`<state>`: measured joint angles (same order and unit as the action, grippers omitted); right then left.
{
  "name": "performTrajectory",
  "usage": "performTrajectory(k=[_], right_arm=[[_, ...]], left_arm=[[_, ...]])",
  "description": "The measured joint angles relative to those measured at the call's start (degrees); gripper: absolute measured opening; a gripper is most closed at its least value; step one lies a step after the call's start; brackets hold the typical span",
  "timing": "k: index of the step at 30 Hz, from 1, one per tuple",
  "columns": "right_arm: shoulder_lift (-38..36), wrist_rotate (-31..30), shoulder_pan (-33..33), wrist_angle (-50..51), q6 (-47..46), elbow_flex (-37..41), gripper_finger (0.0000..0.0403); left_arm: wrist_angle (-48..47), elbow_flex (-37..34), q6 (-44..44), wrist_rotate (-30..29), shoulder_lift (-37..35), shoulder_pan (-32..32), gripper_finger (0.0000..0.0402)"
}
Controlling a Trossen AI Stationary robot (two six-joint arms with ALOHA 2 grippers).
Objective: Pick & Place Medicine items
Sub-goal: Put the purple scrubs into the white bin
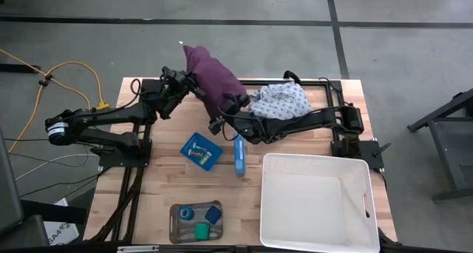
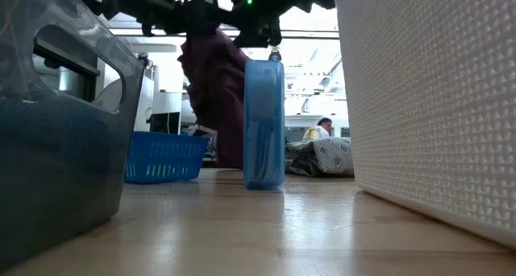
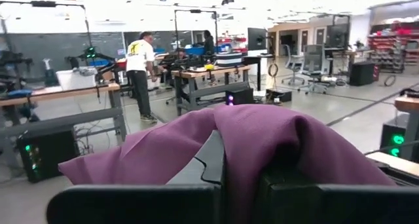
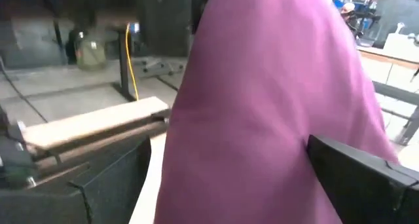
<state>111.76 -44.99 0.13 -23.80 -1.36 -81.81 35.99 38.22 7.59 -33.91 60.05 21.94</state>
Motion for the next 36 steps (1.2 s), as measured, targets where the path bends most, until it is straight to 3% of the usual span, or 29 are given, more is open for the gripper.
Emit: performTrajectory(k=[13,19,29,36], right_arm=[[3.20,-6.18,-0.67,-3.55,10.40,0.03,0.0399],[3.05,-7.32,-1.64,-3.02,10.64,0.01,0.0399],[3.05,-15.64,-2.38,-2.22,12.17,0.01,0.0397],[3.05,-19.81,-2.37,-2.26,12.19,0.01,0.0342]], left_arm=[[2.65,0.00,-5.81,-2.19,3.99,-1.38,0.0013],[7.16,0.00,-3.23,-2.25,5.15,-4.79,0.0013],[9.44,0.00,-0.49,-2.47,5.14,-8.41,0.0013],[9.51,0.00,0.58,-2.45,5.11,-9.89,0.0013]])
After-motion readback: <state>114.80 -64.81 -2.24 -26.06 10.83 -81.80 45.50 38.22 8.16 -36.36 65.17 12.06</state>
